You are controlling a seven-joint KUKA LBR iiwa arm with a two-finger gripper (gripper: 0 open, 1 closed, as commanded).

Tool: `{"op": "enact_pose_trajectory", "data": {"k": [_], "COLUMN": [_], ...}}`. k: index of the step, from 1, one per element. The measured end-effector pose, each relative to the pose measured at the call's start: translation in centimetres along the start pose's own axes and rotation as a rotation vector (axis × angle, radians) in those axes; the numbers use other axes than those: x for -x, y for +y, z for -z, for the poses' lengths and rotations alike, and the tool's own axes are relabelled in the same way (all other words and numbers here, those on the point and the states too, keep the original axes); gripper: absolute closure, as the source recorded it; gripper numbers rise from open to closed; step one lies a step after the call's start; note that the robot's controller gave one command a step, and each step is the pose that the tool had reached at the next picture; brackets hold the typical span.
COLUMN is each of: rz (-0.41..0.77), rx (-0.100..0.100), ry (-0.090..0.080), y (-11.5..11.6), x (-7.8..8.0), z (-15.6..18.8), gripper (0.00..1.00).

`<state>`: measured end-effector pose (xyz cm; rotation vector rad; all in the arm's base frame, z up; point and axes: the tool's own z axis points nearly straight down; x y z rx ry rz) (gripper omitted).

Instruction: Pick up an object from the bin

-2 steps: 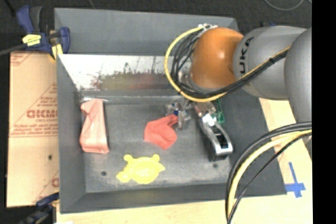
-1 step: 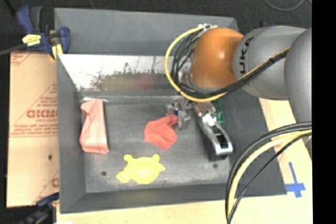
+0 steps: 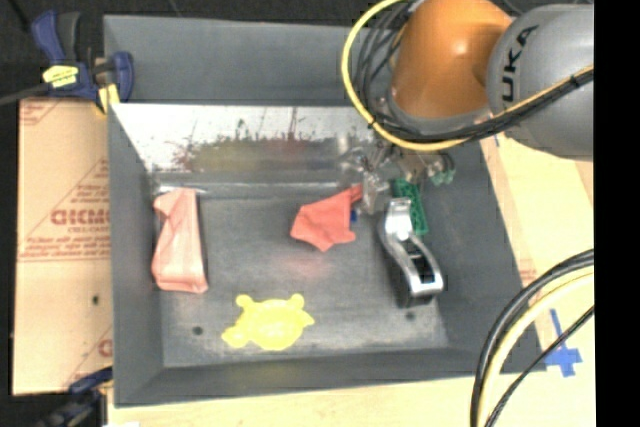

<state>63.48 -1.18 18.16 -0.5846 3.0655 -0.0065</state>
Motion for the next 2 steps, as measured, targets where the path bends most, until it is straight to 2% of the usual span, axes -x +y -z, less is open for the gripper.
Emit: {"op": "enact_pose_trajectory", "data": {"k": [1, 2], "rz": [-0.001, 0.018], "rx": [0.001, -0.005], "ry": [0.0, -0.011], "y": [0.0, 0.2], "x": [0.0, 0.8], "z": [0.0, 17.8], "gripper": [1.0, 1.0]}}
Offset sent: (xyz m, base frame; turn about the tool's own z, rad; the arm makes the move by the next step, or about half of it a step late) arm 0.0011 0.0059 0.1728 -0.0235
